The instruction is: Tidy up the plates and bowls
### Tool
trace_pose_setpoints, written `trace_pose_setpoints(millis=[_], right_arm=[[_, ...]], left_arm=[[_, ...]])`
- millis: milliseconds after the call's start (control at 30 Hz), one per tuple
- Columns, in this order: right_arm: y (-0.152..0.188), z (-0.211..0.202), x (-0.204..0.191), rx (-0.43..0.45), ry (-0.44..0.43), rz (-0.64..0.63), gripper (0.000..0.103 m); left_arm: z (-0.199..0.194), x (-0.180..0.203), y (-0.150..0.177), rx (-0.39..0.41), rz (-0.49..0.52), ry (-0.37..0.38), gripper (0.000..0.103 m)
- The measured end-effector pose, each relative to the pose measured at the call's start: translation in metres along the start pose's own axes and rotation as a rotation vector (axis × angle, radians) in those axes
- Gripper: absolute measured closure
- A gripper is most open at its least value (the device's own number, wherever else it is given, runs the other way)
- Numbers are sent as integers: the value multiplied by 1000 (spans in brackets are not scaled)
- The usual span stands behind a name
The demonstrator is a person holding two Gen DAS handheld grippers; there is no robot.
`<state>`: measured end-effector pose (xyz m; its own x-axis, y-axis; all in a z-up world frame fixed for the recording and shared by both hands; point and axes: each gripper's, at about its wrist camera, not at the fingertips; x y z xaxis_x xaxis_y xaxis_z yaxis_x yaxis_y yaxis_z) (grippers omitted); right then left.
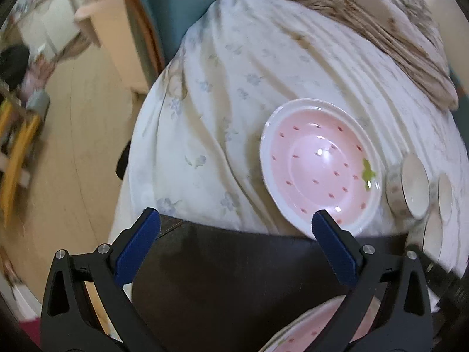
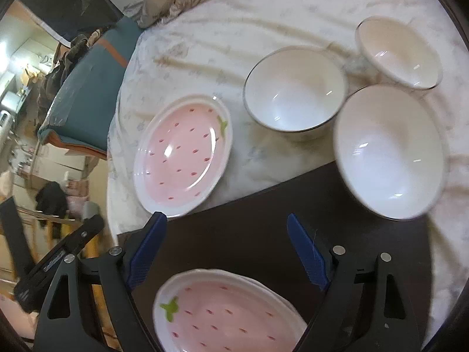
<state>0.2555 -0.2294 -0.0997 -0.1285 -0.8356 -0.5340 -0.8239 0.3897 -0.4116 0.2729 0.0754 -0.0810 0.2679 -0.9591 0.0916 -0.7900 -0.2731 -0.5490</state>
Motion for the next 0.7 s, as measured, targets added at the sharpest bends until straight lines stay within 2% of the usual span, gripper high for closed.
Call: trace_pose_setpoints(millis=[67, 133, 167, 233, 333, 433, 500, 533, 567, 600, 667, 700], right_arm=[[-2, 11, -3, -23, 1, -4, 19], [-3, 22, -8, -38, 18, -35, 19], [-3, 28, -10, -48, 15, -43, 20], [-2, 38, -12, -69, 12, -41, 23], [-4, 49, -14, -83, 12, -34, 28], [-8, 60, -12, -86, 15, -8, 32], [-11, 71, -7, -107, 17, 27, 46], [-12, 75, -6, -112, 15, 37, 50], [-13, 81, -5, -116, 15, 40, 62], [-14, 85, -6, -122, 18, 35, 66], [-15, 95, -10, -129, 18, 14, 67], [-16, 99, -10, -130, 13, 11, 68]], left_arm=[[12, -4, -6, -14, -24, -16, 4], [20, -5, -9, -21, -30, -18, 12], [25, -5, -10, -21, -43, -3, 16], [31, -5, -9, -31, -84, 41, 16], [44, -2, -8, -58, -118, 62, 19], [65, 5, -8, -111, -133, 91, 43], [74, 9, -9, -136, -136, 121, 60], [79, 13, -9, -140, -128, 135, 62], [80, 16, -9, -141, -117, 138, 64], [83, 20, -8, -142, -103, 145, 64], [88, 25, -6, -156, -91, 152, 65], [92, 28, -5, -169, -86, 149, 68]])
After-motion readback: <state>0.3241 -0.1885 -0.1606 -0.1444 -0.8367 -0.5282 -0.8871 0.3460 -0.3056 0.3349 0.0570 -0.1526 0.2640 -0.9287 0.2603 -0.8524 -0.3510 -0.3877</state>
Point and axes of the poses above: each gripper's, at about its wrist camera, not at the fingertips, and z roughly the way its jaws point, x to its right, y to its underside, and after that the axes turned 12 degrees about x, right-handed
